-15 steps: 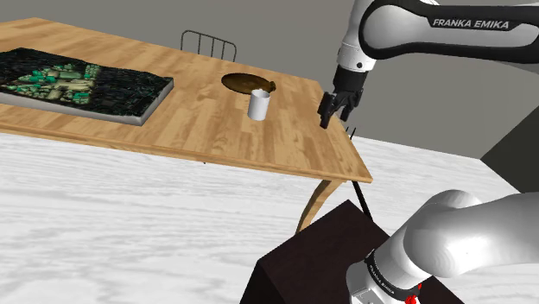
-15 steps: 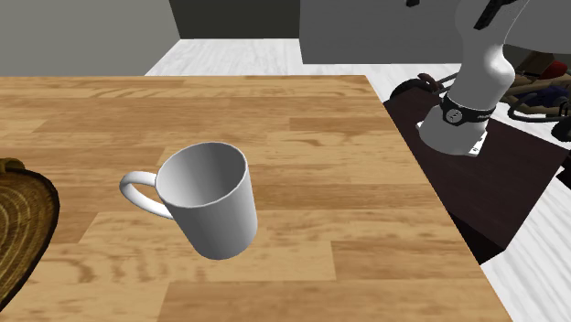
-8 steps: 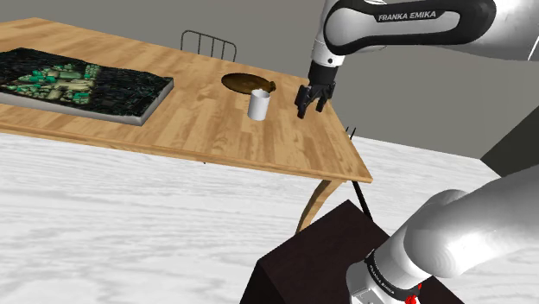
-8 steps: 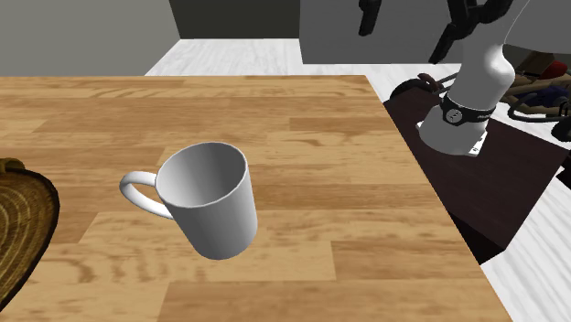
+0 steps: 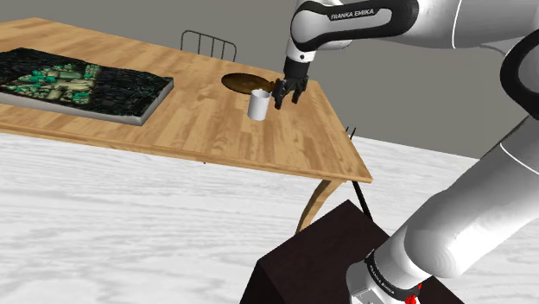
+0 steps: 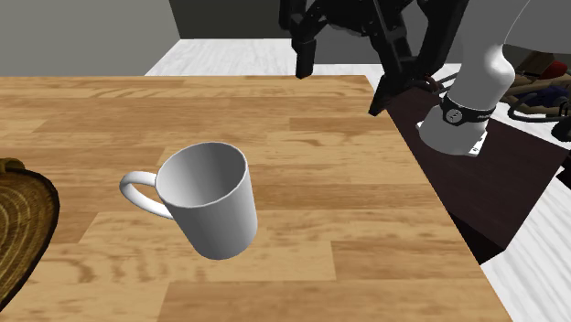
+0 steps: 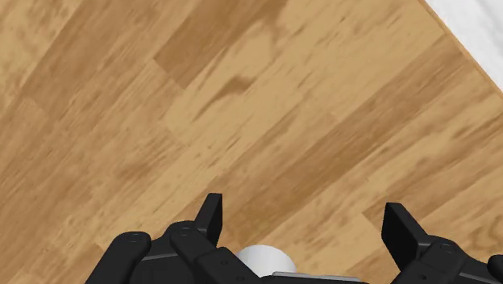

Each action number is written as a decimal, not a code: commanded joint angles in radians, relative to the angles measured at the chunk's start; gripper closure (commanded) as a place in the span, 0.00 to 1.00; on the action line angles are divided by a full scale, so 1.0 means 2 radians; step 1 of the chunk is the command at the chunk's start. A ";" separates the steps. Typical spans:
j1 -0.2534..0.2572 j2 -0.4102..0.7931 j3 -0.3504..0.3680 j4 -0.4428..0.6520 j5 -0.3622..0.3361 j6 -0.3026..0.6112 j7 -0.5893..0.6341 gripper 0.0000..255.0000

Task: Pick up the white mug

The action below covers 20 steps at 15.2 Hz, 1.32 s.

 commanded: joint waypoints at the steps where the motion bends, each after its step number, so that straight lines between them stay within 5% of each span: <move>1: 0.001 0.038 0.001 0.041 0.004 0.002 -0.010 0.00; 10: 0.003 0.216 0.010 0.257 0.017 -0.018 -0.050 0.00; 20: 0.004 0.230 0.010 0.226 0.017 0.027 -0.051 0.00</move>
